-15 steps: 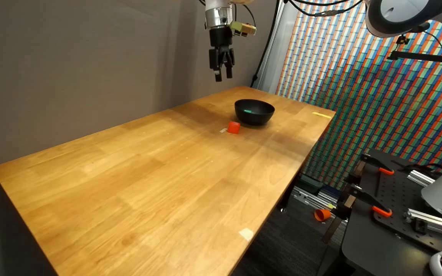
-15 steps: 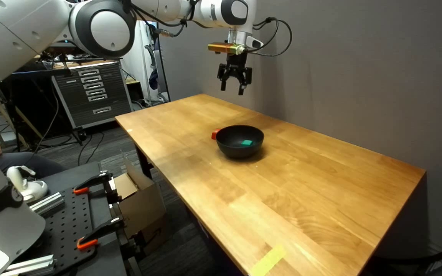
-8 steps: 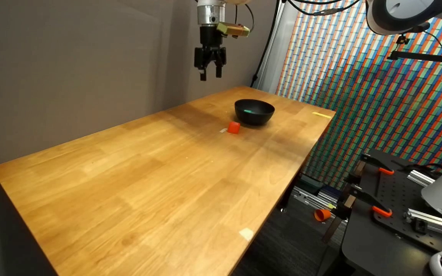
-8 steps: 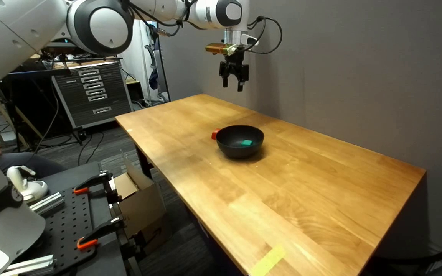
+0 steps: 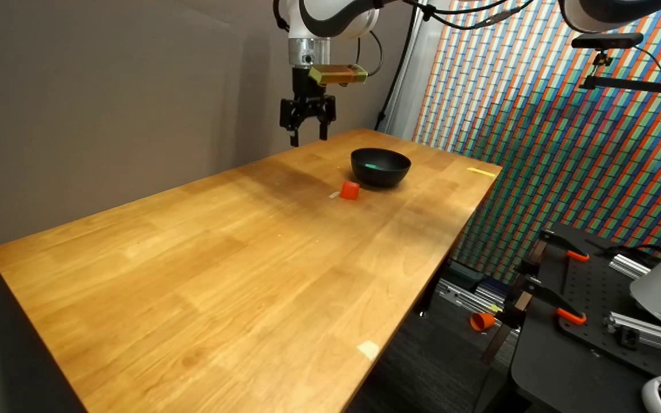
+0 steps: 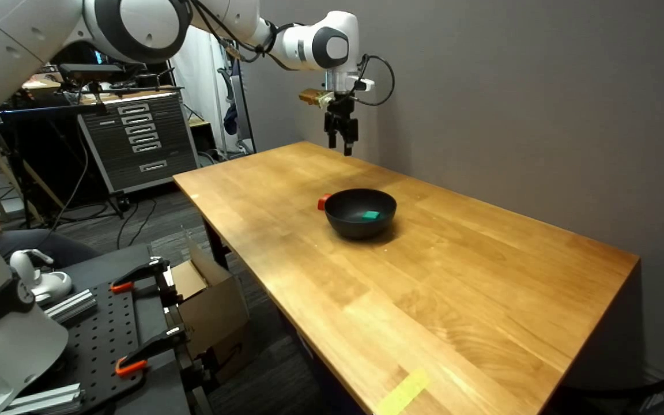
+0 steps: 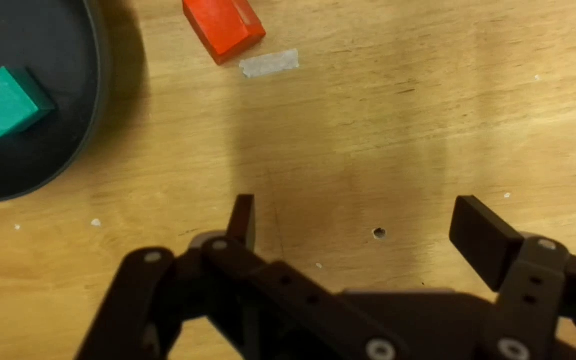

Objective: Put the green and orange cubes inside the black bowl

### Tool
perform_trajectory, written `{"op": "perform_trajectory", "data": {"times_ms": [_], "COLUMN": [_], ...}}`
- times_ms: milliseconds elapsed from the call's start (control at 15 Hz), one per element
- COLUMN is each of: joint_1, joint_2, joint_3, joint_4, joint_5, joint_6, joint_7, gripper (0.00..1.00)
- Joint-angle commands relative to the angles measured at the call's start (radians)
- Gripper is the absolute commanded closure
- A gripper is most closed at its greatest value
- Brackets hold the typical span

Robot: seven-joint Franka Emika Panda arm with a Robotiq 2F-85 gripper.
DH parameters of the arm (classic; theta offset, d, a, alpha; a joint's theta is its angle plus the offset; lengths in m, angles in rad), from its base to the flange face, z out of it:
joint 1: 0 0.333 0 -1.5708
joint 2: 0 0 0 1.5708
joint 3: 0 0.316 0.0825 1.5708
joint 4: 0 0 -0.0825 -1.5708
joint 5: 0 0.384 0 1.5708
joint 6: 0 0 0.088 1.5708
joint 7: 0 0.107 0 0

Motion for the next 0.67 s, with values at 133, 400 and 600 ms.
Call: {"op": "perform_trajectory", "data": {"times_ms": [133, 400, 600], "joint_1": [0.018, 0.032, 0.031], "joint_2": [-0.176, -0.242, -0.291], "joint_3": [-0.044, -0.084, -0.091], "joint_4": [-0.329, -0.506, -0.647], "joint_5": [-0.064, -0.039, -0.031], "joint_6": [0.146, 0.228, 0.292], "joint_7": [0.109, 0.139, 0.170], "gripper": [0.00, 0.00, 0.00]}}
